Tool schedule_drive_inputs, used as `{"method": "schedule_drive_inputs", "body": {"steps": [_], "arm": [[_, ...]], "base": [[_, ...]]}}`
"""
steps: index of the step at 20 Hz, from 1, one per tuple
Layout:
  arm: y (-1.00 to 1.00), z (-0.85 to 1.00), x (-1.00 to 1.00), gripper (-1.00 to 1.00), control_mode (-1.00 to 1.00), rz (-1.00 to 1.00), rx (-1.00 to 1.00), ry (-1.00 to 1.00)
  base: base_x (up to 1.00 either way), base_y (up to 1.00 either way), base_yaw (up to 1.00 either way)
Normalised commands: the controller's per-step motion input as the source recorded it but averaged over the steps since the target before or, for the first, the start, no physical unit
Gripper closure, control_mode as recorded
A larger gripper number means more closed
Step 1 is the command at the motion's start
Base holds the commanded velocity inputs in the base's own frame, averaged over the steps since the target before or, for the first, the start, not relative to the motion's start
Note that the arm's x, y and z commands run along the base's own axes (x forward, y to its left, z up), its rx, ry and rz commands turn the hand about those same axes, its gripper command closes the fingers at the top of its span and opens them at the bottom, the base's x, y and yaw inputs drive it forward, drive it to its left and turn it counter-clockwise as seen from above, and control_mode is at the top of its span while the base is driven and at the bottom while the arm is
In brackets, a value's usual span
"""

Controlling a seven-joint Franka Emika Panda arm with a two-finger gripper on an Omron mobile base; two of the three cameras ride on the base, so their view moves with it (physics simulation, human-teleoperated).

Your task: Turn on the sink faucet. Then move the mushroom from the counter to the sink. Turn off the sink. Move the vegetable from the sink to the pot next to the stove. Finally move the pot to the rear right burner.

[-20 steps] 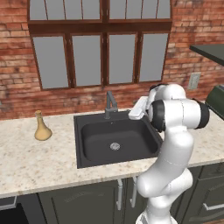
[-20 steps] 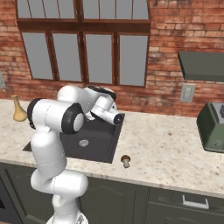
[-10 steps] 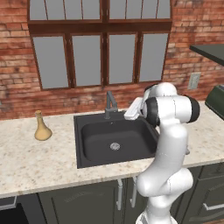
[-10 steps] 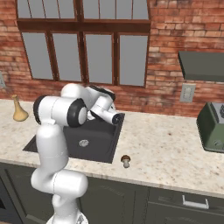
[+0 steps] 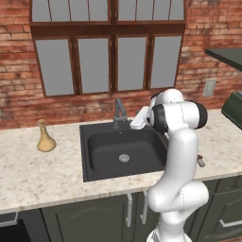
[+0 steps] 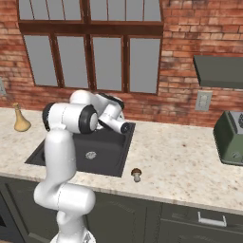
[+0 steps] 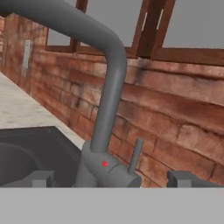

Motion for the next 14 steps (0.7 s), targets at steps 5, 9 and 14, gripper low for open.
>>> {"method": "schedule_drive_inputs", "body": {"steps": [5, 9, 14], "arm": [[0.00, -0.09, 0.33, -1.00, -1.00, 0.00, 0.02, 0.03], [0.00, -0.06, 0.33, -1.00, -1.00, 0.00, 0.02, 0.03], [0.00, -0.05, 0.31, -1.00, -1.00, 0.00, 0.02, 0.02]], "base": [[0.00, 0.00, 0.00], [0.00, 0.00, 0.00], [0.00, 0.00, 0.00]]}}
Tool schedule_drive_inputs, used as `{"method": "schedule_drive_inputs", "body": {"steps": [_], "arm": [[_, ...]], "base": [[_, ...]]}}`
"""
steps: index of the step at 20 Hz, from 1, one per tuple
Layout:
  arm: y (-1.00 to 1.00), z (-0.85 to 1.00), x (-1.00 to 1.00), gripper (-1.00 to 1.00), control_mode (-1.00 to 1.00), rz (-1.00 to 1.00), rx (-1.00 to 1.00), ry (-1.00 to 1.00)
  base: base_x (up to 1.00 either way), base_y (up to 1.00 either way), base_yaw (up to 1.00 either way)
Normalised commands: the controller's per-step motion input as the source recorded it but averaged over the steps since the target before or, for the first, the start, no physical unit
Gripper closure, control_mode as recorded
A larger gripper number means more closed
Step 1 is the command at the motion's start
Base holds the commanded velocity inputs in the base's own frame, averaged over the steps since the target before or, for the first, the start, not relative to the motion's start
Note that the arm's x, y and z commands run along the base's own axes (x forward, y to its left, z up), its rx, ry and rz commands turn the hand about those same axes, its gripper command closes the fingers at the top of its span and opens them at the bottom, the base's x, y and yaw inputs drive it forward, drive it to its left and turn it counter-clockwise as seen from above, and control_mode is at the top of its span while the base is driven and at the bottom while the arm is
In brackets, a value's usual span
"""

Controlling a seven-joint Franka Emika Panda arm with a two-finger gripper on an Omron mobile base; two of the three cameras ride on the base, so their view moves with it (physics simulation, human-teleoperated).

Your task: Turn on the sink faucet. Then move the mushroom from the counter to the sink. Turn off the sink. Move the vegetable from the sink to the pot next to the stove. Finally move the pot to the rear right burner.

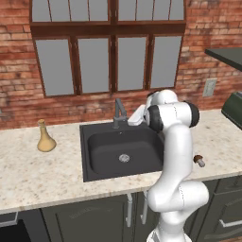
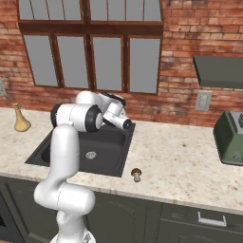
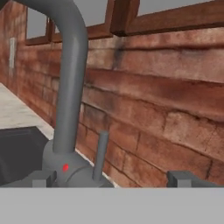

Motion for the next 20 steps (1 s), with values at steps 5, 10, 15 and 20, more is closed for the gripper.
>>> {"method": "schedule_drive_inputs", "body": {"steps": [5, 10, 15, 20], "arm": [[0.00, -0.08, 0.31, -1.00, -1.00, 0.00, 0.01, 0.02], [0.03, -0.06, 0.10, -1.00, -1.00, 0.00, 0.00, 0.00], [0.18, 0.00, 0.00, -1.00, -1.00, 0.00, 0.00, 0.00], [0.20, -0.01, 0.04, -1.00, -1.00, 0.00, 0.00, 0.00]], "base": [[0.00, 0.00, 0.00], [0.00, 0.00, 0.00], [0.00, 0.00, 0.00], [0.00, 0.00, 0.00]]}}
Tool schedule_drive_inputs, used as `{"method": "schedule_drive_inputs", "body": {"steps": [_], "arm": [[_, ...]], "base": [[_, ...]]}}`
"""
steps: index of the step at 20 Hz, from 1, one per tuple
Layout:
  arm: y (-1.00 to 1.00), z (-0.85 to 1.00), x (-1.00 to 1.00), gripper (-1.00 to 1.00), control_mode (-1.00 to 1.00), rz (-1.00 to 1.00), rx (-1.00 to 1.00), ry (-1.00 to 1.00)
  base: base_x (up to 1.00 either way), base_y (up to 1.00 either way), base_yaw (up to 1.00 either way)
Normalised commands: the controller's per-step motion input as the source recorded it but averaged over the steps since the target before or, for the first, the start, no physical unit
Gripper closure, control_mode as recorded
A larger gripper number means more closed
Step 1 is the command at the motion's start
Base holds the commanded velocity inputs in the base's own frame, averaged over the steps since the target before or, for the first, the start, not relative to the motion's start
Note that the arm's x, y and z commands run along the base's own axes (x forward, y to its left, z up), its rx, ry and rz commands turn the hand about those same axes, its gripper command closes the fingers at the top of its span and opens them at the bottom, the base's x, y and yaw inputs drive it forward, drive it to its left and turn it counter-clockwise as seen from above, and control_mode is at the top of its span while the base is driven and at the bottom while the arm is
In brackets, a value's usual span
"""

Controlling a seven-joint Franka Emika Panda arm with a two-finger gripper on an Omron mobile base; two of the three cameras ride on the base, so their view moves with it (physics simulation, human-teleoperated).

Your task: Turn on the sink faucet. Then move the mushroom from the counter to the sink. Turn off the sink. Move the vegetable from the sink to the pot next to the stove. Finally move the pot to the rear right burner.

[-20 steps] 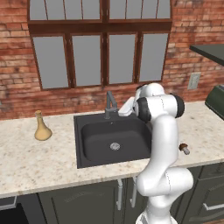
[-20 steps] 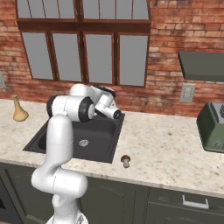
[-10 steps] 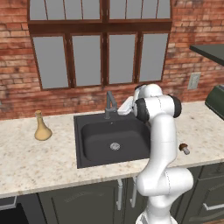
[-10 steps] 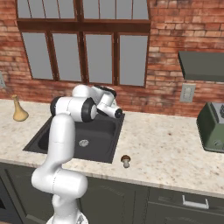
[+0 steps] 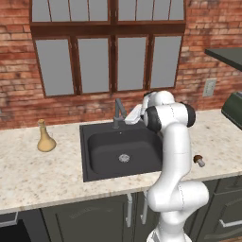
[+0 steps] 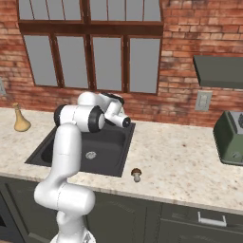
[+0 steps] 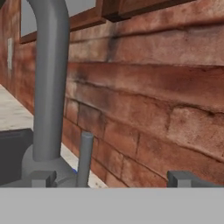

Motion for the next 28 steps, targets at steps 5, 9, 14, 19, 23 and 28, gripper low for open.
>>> {"method": "schedule_drive_inputs", "body": {"steps": [5, 9, 14, 19, 23, 28], "arm": [[0.13, -0.07, 0.18, -1.00, -1.00, 0.00, 0.00, 0.00], [0.16, -0.06, 0.14, -1.00, -1.00, 0.00, 0.00, 0.00], [0.22, -0.05, 0.01, -1.00, -1.00, 0.00, 0.01, 0.00], [0.25, -0.04, 0.00, -1.00, -1.00, 0.00, 0.01, 0.00], [0.25, -0.03, 0.00, -1.00, -1.00, 0.00, 0.00, 0.00], [0.18, -0.01, -0.06, -1.00, -1.00, 0.01, 0.01, 0.00]], "base": [[0.00, 0.00, 0.00], [0.00, 0.00, 0.00], [0.00, 0.00, 0.00], [0.00, 0.00, 0.00], [0.00, 0.00, 0.00], [0.00, 0.00, 0.00]]}}
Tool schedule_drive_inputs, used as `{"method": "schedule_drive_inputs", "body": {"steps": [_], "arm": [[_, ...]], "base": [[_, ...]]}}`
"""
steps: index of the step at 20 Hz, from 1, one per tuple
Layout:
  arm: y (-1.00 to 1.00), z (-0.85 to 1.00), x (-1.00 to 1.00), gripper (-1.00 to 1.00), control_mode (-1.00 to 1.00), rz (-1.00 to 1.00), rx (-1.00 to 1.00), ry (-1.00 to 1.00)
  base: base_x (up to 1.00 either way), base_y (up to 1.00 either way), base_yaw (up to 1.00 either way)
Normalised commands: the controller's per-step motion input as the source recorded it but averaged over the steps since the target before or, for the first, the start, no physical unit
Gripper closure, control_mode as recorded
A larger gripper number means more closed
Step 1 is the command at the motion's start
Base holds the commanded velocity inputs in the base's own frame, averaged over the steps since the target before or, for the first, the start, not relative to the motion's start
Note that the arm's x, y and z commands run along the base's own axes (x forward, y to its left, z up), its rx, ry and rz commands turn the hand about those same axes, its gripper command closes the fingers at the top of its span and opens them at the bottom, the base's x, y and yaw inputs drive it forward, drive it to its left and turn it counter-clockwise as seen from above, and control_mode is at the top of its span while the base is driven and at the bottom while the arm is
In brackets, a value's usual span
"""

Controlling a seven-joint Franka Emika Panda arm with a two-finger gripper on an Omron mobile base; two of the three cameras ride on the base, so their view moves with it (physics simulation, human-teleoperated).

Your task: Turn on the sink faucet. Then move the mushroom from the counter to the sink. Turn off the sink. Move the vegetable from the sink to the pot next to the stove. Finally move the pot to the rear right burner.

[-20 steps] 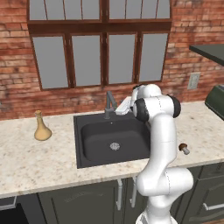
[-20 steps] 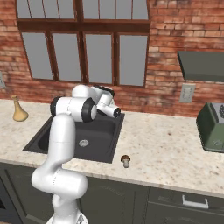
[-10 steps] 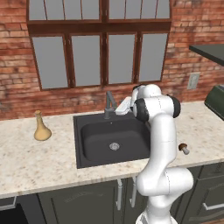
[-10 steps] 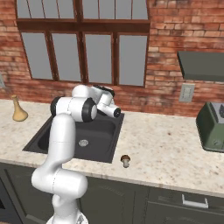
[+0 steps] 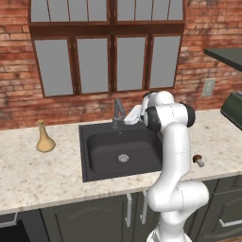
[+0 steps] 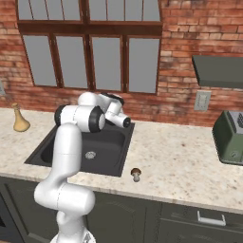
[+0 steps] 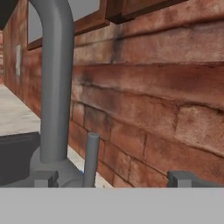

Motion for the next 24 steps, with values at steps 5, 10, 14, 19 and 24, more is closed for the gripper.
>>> {"method": "schedule_drive_inputs", "body": {"steps": [5, 10, 14, 19, 24], "arm": [[0.17, -0.01, -0.12, -1.00, -1.00, 0.03, 0.00, 0.00], [0.17, -0.03, -0.06, -1.00, -1.00, 0.02, 0.00, 0.00], [0.16, -0.01, 0.00, -1.00, -1.00, 0.01, 0.00, 0.00], [0.15, -0.03, 0.04, 1.00, -1.00, 0.00, 0.00, 0.00], [0.09, -0.04, 0.10, 1.00, -1.00, 0.00, 0.00, 0.00]], "base": [[0.00, 0.00, 0.00], [0.00, 0.00, 0.00], [0.00, 0.00, 0.00], [0.00, 0.00, 0.00], [0.00, 0.00, 0.00]]}}
